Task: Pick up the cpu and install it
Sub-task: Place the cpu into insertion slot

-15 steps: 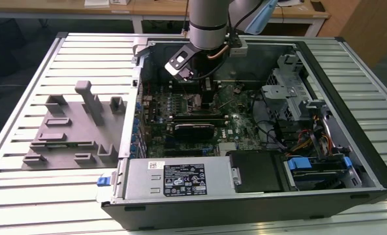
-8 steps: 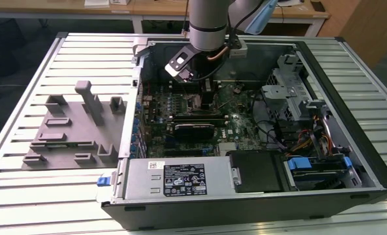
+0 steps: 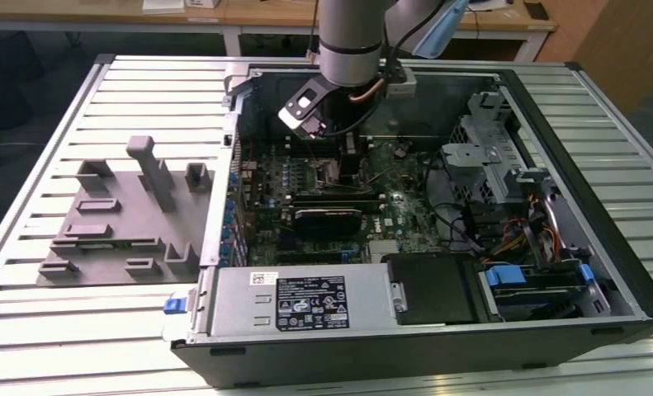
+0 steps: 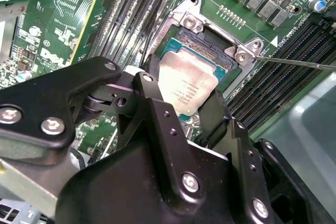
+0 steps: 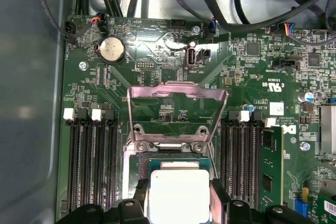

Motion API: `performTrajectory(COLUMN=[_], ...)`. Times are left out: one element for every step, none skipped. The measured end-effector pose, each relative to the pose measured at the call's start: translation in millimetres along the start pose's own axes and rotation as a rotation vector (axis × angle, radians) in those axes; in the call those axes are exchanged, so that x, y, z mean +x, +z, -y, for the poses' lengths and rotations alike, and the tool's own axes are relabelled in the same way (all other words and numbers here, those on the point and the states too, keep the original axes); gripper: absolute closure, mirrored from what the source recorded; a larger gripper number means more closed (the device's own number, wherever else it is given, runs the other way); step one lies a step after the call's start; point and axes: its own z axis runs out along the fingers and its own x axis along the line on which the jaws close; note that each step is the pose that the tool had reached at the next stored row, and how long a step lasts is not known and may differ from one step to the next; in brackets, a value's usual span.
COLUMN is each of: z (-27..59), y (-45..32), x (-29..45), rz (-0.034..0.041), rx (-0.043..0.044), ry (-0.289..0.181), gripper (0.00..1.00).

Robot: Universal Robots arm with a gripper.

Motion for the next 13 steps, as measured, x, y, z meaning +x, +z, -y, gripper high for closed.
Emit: performTrajectory(z=[0.0,0.1,0.1,0.1,0.2,0.2,0.2,0.2,0.3,0.3,0.3,0.3,0.3], y=[0.7,1.3,1.9,2.5,3.0,3.6,4.2,4.7,5.1,5.4,5.6,5.8,6.1], x=[0.2,0.3,0.4,0.5,0.5,0.6,0.7,0.7,0.7,0.7,0.7,0.7,0.8], rz=[0.0001,0.0,0.0001,0.0,0.0001,0.0002,0.0001,0.0001,0.0001,0.0002,0.0003,0.0003,0.0002], rx=[0.0,0.0,0.0001,0.0,0.0001,0.0001,0.0,0.0001,0.0001,0.0001,0.0002,0.0002,0.0001], ry=[0.0,0.0,0.0,0.0,0.0,0.0,0.0,0.0,0.0,0.0,0.0,0.0,0.0], gripper=[0.46,0.46,0.46,0.46,0.46,0.46,0.46,0.46,0.46,0.46,0.46,0.46,0.46])
